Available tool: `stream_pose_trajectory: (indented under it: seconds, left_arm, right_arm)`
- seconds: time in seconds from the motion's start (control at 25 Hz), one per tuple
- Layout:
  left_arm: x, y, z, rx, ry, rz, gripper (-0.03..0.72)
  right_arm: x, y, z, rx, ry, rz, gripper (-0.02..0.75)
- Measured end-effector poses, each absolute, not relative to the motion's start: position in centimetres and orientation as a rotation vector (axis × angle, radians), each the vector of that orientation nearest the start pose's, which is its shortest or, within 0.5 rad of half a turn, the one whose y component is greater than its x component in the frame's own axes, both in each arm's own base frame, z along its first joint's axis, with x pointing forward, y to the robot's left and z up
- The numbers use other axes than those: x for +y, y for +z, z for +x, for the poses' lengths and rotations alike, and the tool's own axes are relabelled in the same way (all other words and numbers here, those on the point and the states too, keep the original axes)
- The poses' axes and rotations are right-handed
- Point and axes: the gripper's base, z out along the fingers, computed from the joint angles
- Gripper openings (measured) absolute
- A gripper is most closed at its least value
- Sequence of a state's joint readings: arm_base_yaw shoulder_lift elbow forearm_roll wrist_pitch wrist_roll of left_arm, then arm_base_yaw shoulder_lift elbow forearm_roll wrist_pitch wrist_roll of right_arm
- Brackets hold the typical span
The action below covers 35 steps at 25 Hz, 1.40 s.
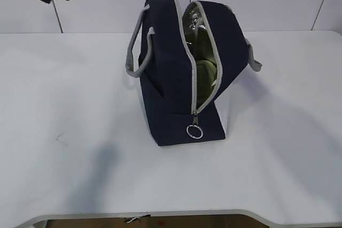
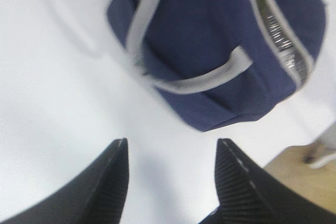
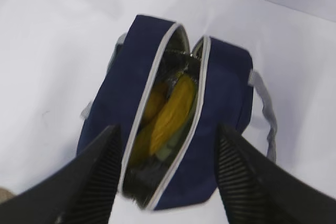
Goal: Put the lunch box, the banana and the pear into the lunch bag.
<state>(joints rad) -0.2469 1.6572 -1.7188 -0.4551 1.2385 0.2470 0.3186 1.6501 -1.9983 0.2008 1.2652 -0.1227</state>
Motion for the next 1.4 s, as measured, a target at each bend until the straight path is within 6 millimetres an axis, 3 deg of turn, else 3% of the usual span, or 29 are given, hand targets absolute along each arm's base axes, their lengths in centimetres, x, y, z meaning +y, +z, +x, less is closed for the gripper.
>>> stream_pose_trajectory:
  seconds: [0.2,0.4,0.64,0.8,0.96,1.2,1.4]
  left_arm:
    - [-11.2,41.0,30.9,2.493,-0.496,0.581,0.372]
    - [-11.1,41.4,30.5,2.484,-0.5,0.572,0.37]
    - [-11.1,41.4,30.5,2.486,-0.503,0.573,0.37]
    - [-11.1,41.4,30.5,2.488,-0.504,0.573,0.369]
    - [-11.2,41.4,30.5,2.487,-0.512,0.573,0.355]
    - [-11.3,41.5,30.4,2.483,-0.539,0.571,0.349]
    - [-11.4,41.5,30.4,2.482,-0.548,0.57,0.349]
  right_arm:
    - [11.1,44.3,28.1,2.418,0.342,-0.567,0.435]
    - [10.5,40.8,25.5,2.29,0.367,-0.595,0.43]
    - [10.1,34.0,21.8,2.072,0.434,-0.684,0.429]
    - [9.5,29.8,20.8,2.056,0.405,-0.637,0.429]
    - [9.2,28.6,20.7,2.058,0.369,-0.628,0.428]
    - [9.2,27.1,19.7,2.048,0.219,-1.12,0.427]
    - [8.7,26.8,18.8,2.23,0.241,-1.142,0.427]
